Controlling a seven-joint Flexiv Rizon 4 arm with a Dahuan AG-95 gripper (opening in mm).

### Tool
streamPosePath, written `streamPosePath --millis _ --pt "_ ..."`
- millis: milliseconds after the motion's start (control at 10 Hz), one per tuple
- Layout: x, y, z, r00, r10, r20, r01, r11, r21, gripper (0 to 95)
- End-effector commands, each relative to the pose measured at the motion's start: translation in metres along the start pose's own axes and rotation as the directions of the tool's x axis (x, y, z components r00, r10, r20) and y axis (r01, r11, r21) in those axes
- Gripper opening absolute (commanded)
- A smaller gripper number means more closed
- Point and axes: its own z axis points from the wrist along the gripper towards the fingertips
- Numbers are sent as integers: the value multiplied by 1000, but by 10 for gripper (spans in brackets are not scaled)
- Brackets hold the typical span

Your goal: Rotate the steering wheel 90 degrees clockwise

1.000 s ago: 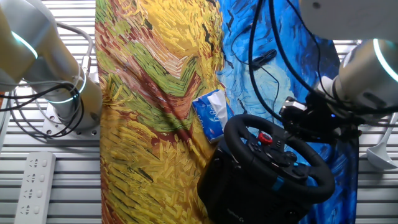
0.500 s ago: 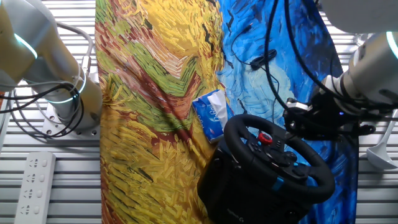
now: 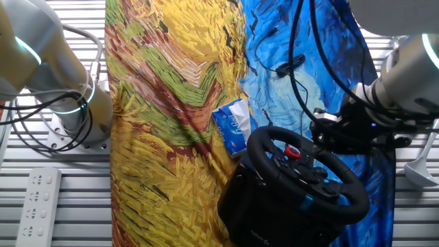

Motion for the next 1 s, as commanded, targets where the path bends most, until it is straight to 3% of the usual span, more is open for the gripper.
streamPosePath --millis 100,300,500,800,1000 --pt "0 -1 0 1000 13 -5 -13 1000 -4 0" --pt "0 -1 0 999 29 -18 -29 1000 2 0" --pt "0 -1 0 994 73 -82 -70 997 32 0" --pt "0 -1 0 971 219 -94 -214 975 62 0" --pt "0 -1 0 946 299 -123 -289 953 92 0"
